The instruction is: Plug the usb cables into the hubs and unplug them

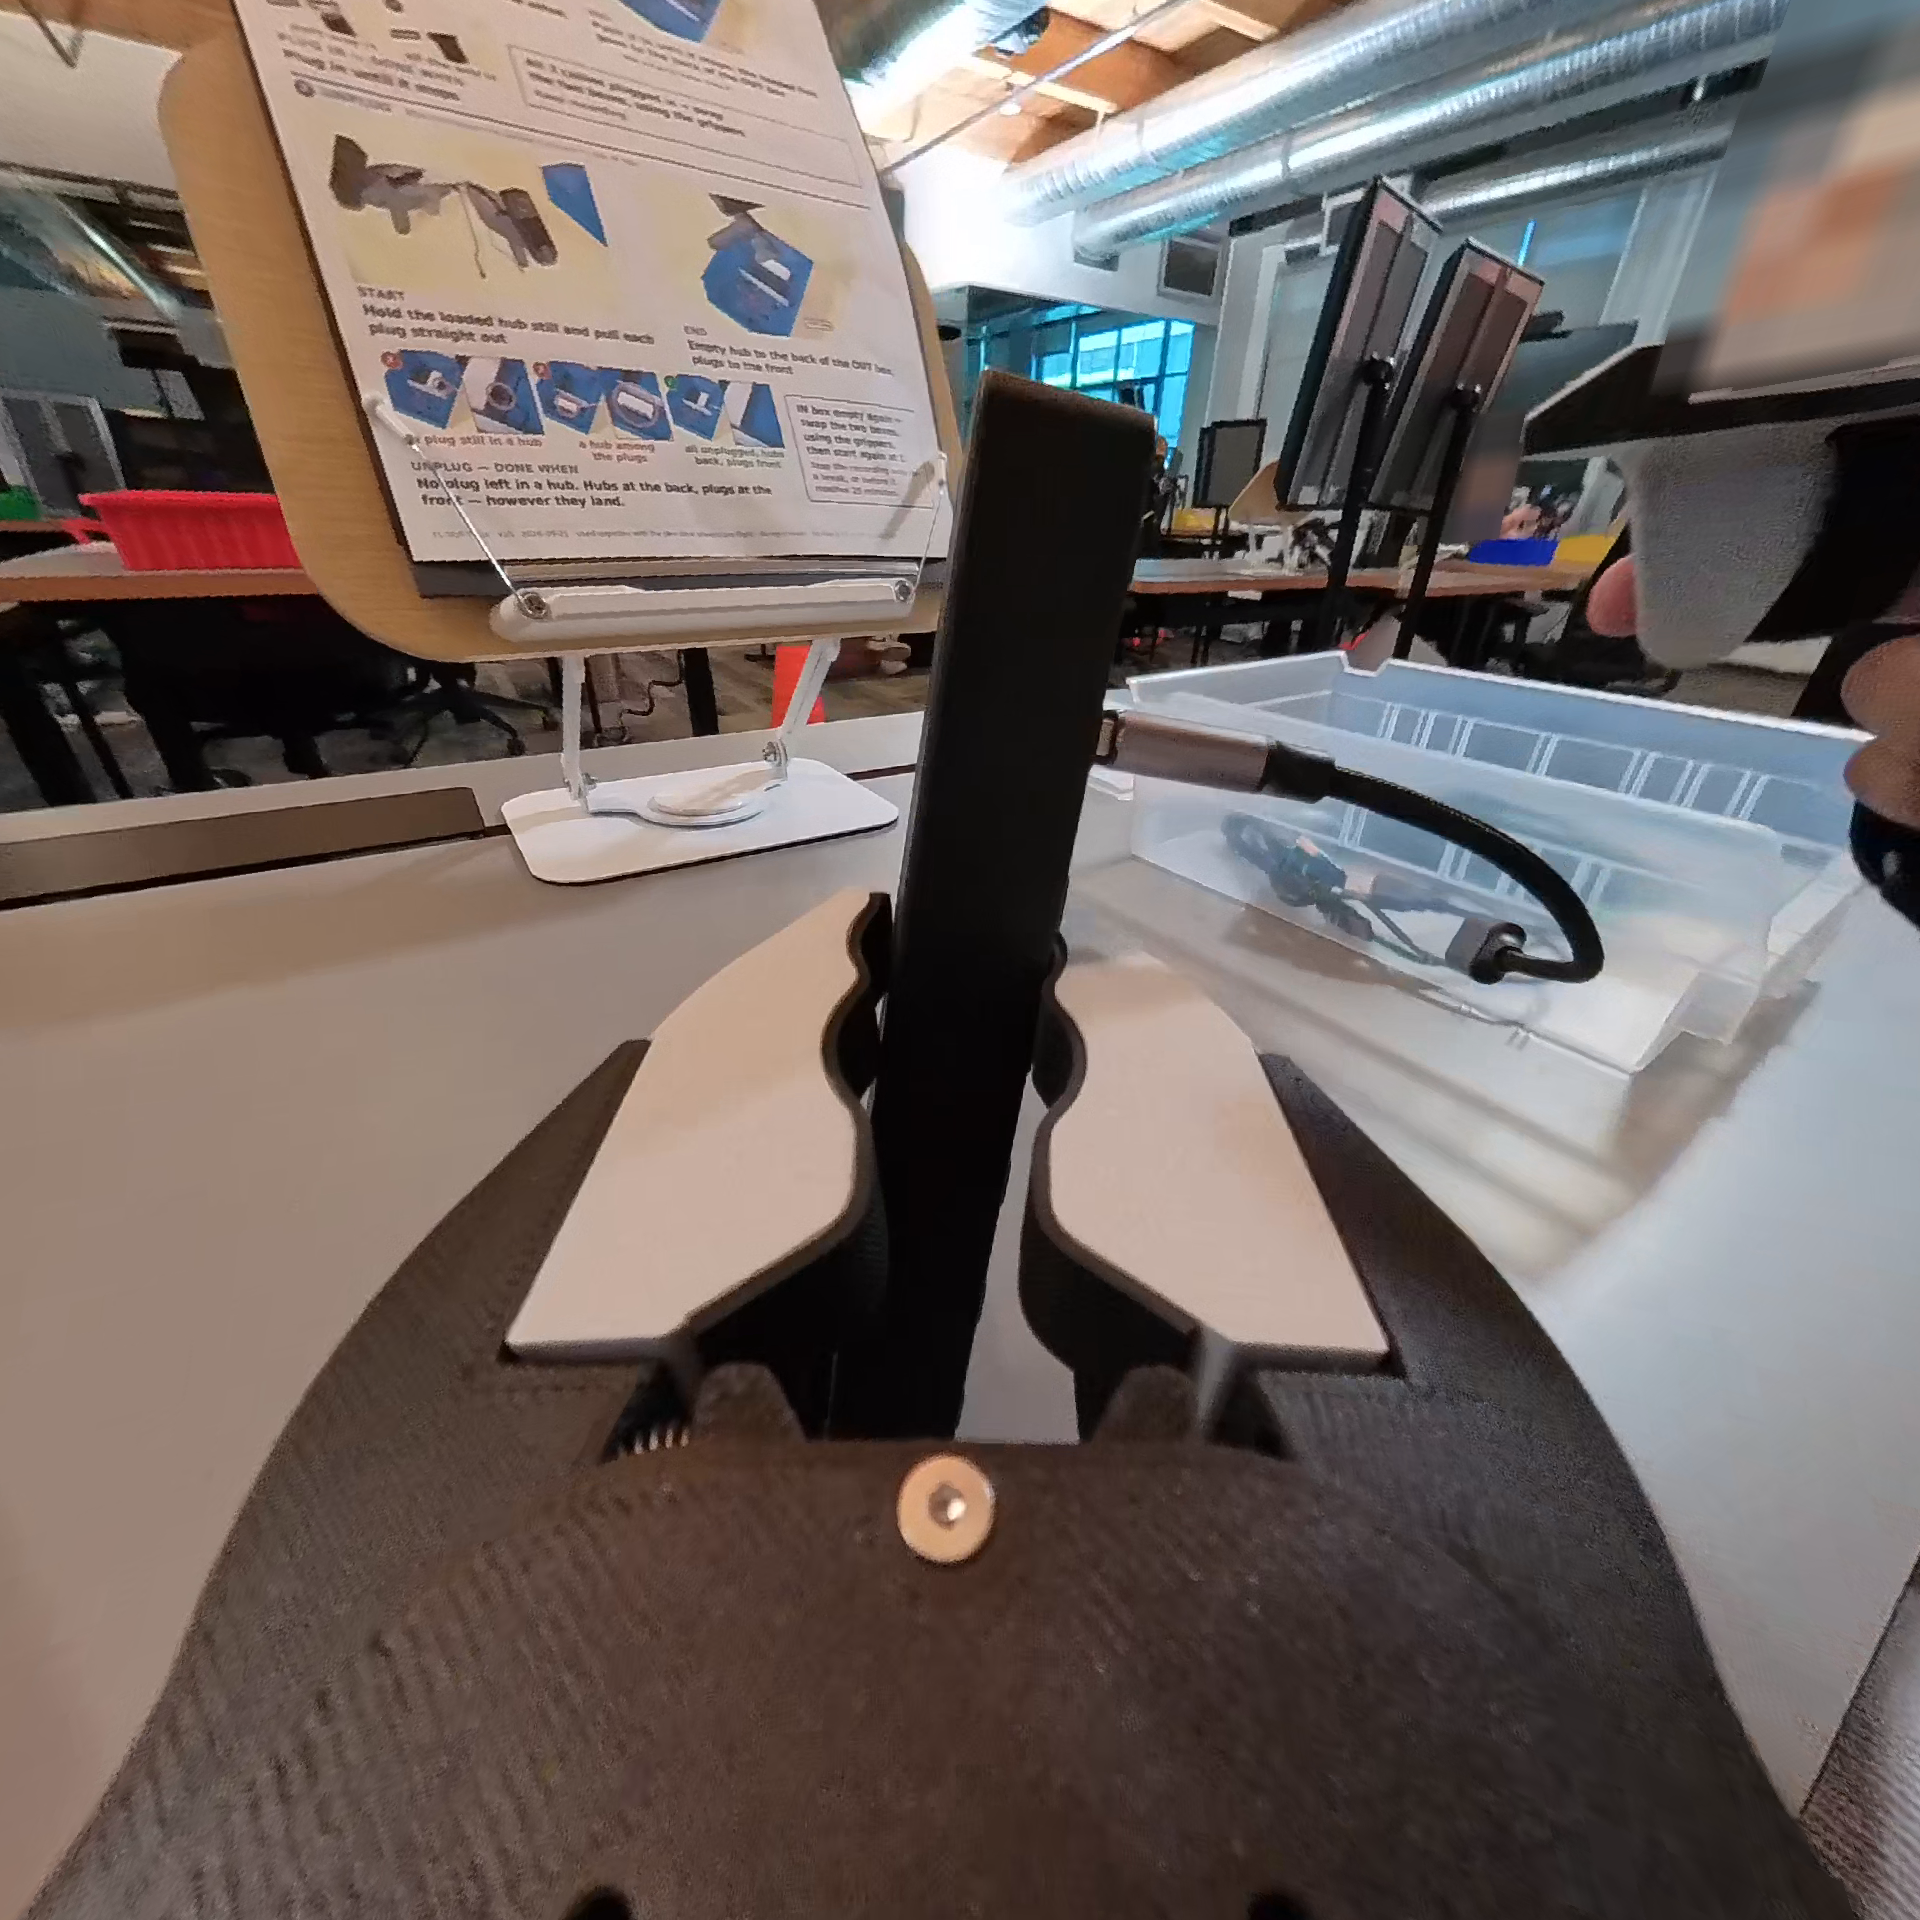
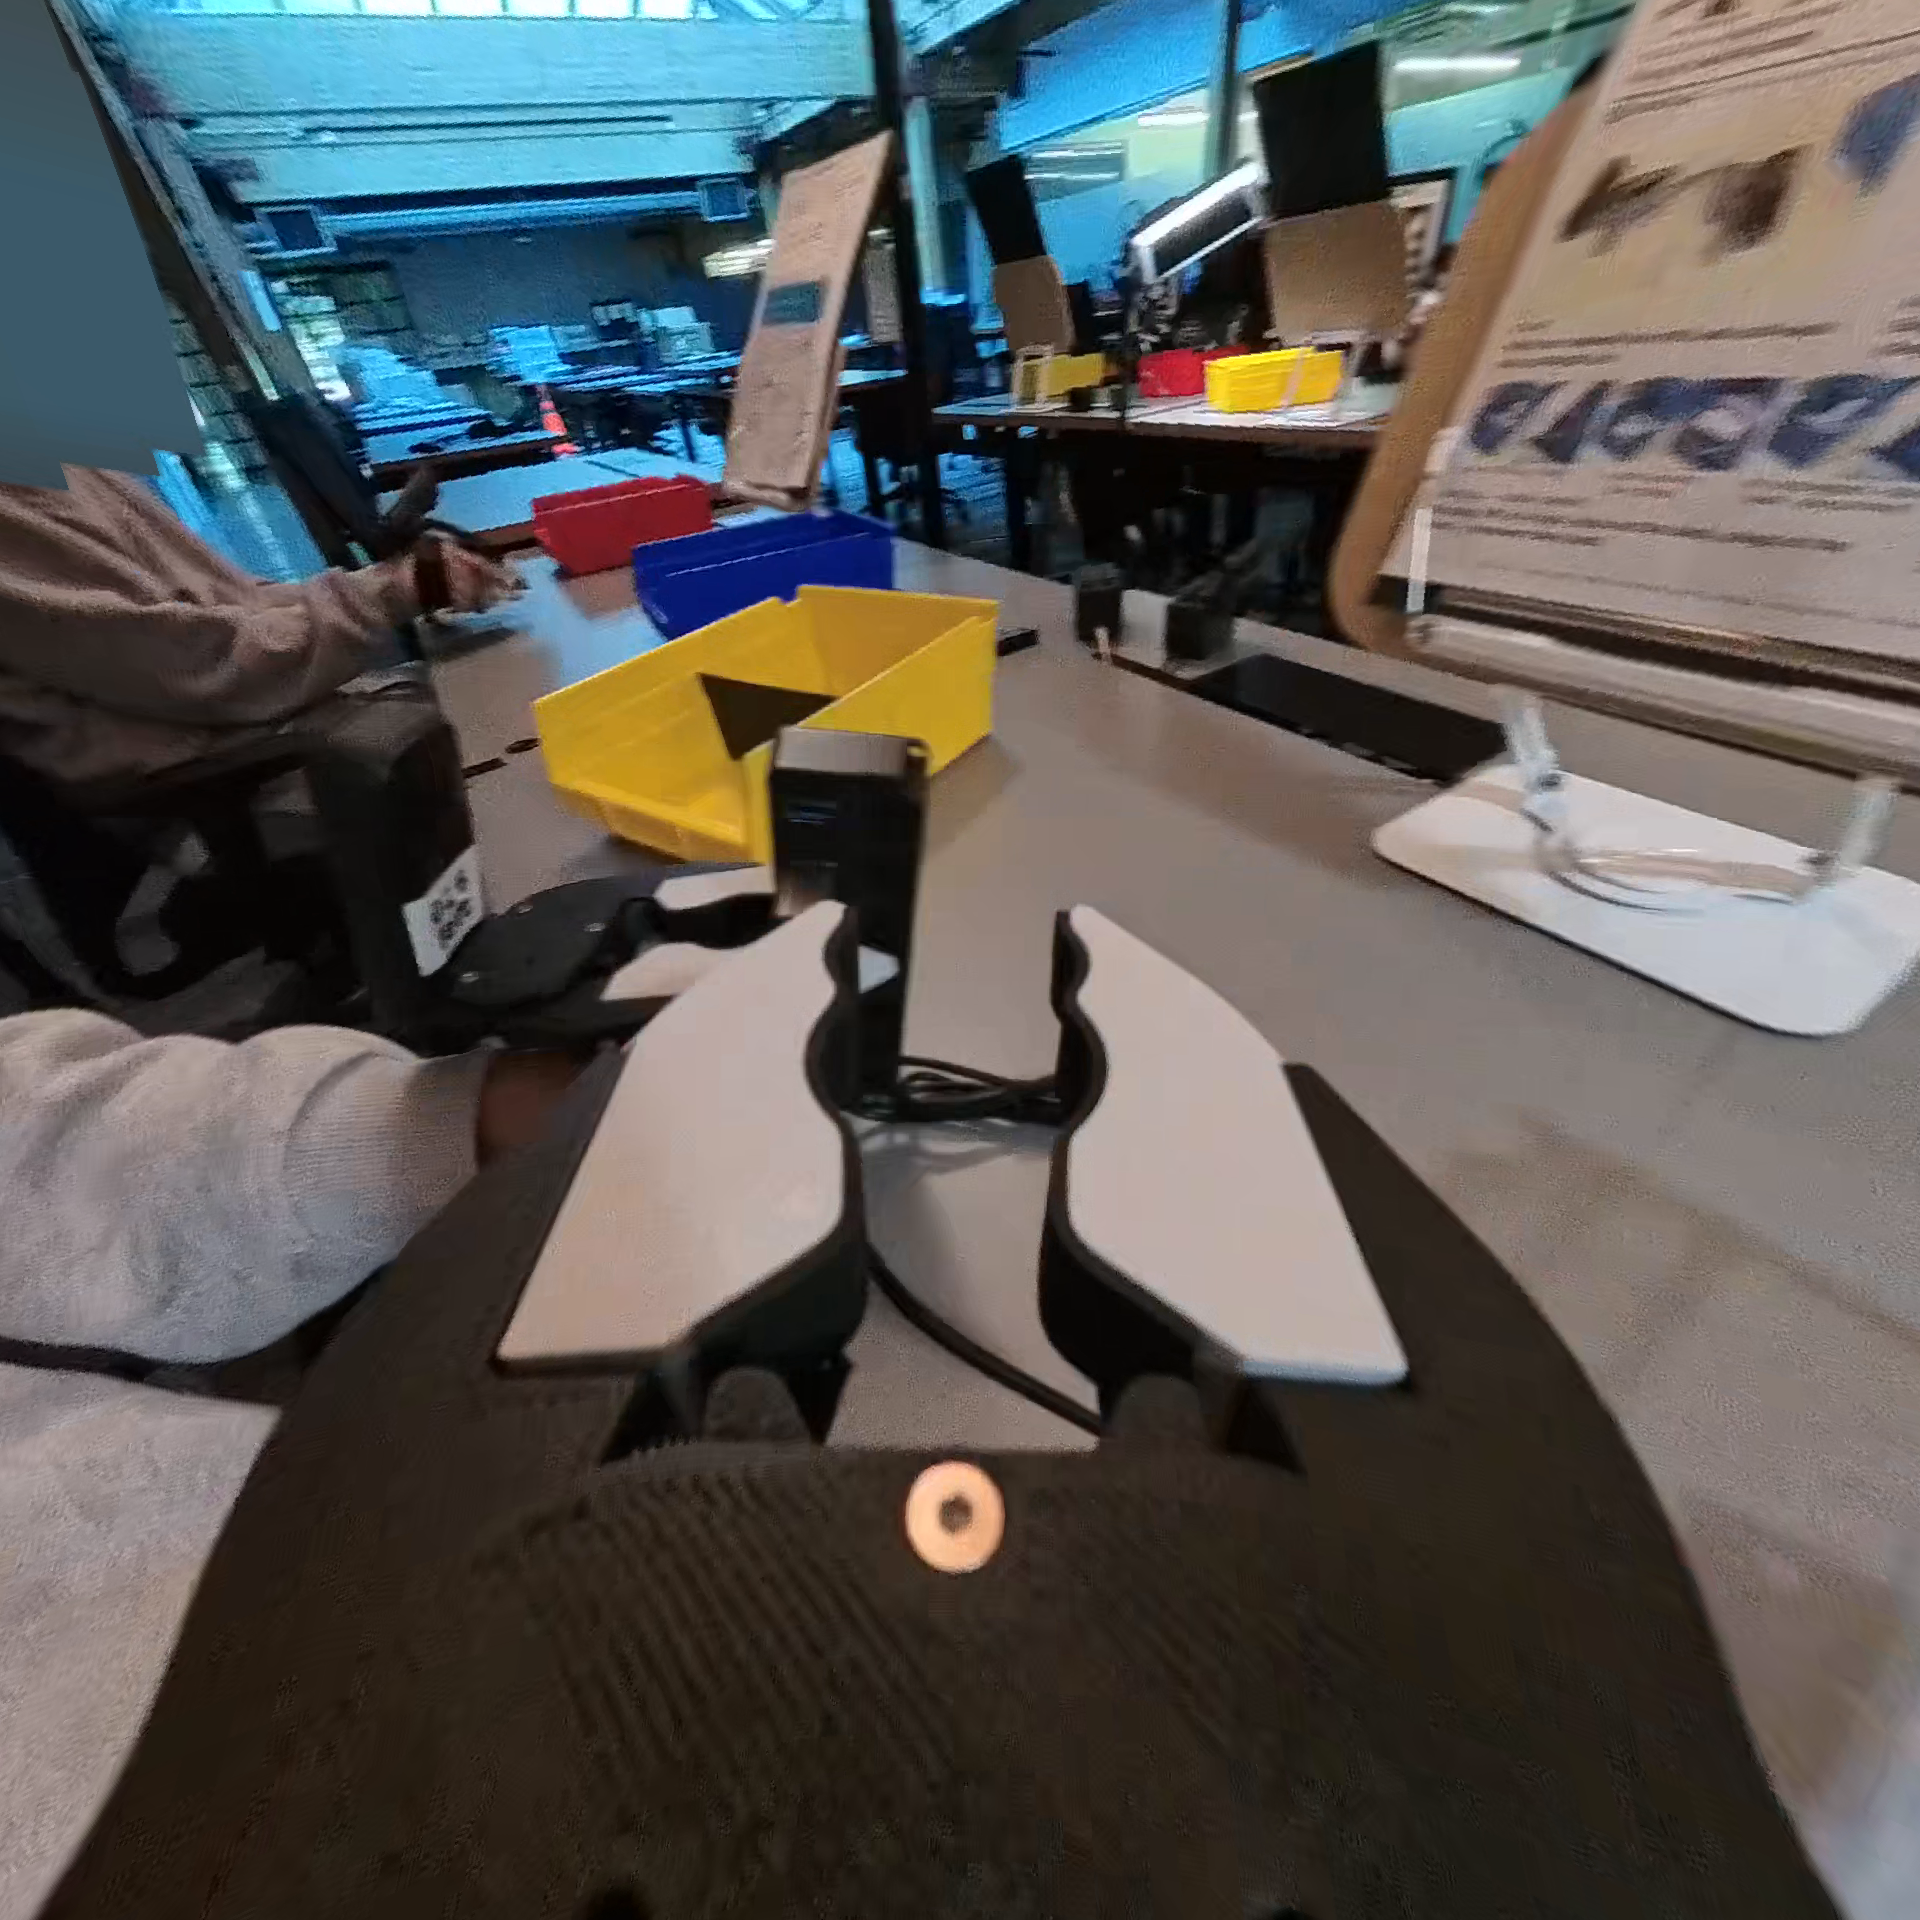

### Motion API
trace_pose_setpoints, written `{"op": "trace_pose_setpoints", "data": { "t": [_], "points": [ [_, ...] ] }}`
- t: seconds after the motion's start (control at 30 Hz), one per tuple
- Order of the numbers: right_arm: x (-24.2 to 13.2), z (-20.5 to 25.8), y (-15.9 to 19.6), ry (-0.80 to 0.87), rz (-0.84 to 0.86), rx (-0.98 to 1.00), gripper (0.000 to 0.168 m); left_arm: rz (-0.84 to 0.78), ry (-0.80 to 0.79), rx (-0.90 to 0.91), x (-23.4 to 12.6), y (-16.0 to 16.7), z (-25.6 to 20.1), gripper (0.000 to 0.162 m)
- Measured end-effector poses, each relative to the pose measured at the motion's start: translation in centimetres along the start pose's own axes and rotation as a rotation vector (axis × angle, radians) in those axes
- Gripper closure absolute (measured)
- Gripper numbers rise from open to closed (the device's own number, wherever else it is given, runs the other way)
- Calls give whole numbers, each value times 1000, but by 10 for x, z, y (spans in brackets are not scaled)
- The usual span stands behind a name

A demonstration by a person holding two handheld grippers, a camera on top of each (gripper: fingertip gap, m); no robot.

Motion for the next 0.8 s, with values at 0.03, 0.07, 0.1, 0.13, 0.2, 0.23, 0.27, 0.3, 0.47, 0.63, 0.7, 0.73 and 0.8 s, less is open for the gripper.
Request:
{"op": "trace_pose_setpoints", "data": {
  "t": [0.03,0.07,0.1,0.13,0.2,0.23,0.27,0.3,0.47,0.63,0.7,0.73,0.8],
  "points": [
    [16,15,8,-46,12,-3,132,0,1,24,0,0,-3,135],
    [29,27,17,-71,32,-8,131,-1,7,47,-1,1,-6,135],
    [39,35,25,-79,55,-18,131,-3,15,72,-1,2,-11,135],
    [46,40,33,-74,71,-34,130,-4,26,97,-2,2,-15,135],
    [56,43,46,-57,102,-52,129,-9,53,141,-3,4,-26,135],
    [60,44,52,-62,125,-36,129,-14,66,159,-4,4,-31,135],
    [61,43,57,-65,142,-12,131,-20,79,173,-5,4,-36,135],
    [62,41,61,-58,149,11,137,-27,90,187,-6,4,-40,136],
    [58,37,64,-90,134,82,149,-22,89,188,-4,5,-45,136],
    [56,36,65,-80,162,61,149,-9,122,134,-3,5,-48,135],
    [56,36,65,-82,163,65,149,-15,144,142,-2,6,-48,134],
    [56,36,66,-83,164,65,149,-20,147,160,-3,6,-48,134],
    [56,37,66,-81,172,61,149,-50,149,216,-5,3,-51,130]
  ]
}}
Point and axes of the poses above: each gripper's, where its closed fingertips meet, x out along the fingers, y out of its underside, z = x × y across the jaws, the point moved 3 cm from there along -x, back along the fingers, and after that the axes turned 12 degrees about -y, right-handed, at the moved point
